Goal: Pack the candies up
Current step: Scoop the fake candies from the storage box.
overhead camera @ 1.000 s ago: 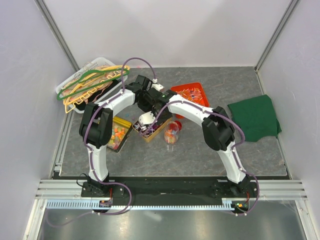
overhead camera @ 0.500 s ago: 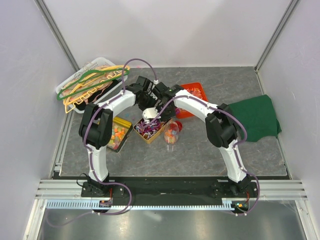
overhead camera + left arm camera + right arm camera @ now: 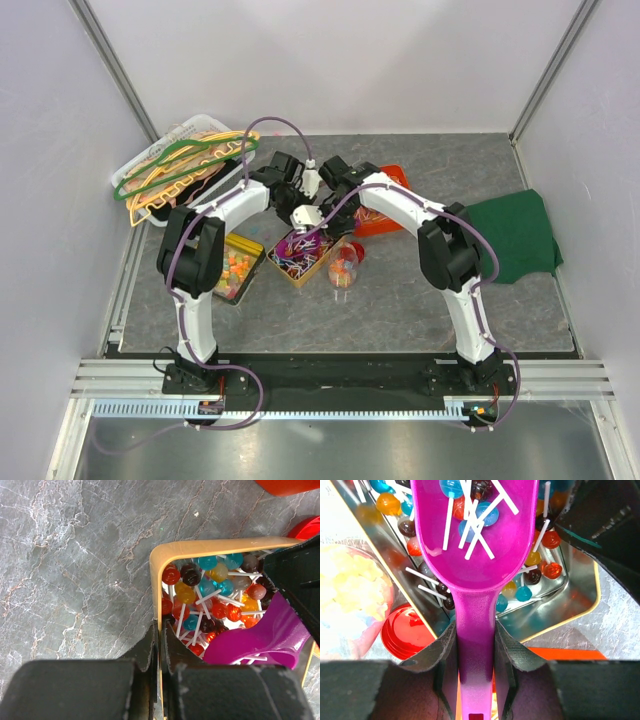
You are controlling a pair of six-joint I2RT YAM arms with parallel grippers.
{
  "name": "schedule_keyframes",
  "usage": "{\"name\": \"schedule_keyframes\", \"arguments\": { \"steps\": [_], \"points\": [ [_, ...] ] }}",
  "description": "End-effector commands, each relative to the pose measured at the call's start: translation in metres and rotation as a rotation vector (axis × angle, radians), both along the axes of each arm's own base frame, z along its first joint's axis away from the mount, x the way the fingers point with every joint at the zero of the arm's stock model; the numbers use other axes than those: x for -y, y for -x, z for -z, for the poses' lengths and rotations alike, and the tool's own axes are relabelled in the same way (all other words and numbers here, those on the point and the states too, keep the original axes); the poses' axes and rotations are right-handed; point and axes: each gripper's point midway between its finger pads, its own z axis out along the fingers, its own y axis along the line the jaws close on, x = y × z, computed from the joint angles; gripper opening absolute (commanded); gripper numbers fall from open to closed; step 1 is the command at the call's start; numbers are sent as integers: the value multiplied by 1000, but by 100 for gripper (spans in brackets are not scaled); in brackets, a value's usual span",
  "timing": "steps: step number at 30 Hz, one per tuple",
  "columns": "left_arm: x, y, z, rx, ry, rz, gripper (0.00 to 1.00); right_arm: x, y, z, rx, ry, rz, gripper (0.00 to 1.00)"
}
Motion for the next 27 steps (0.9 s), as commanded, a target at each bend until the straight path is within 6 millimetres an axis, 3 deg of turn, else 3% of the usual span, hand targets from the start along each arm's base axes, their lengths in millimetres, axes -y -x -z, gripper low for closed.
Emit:
{"name": "schedule_keyframes", "arguments": {
  "steps": [1,12,27],
  "points": [
    [-3,-27,-37,64,90,-52,2,9,5,-23,-36,-71,30,0],
    [-17,-49,-36,52,100,-111,2,18,1,-25,-23,-98,68,0],
    [-46,-76,-33,9,137,-215,2,27,-5,-53,-8,-177,113,0]
  ]
}}
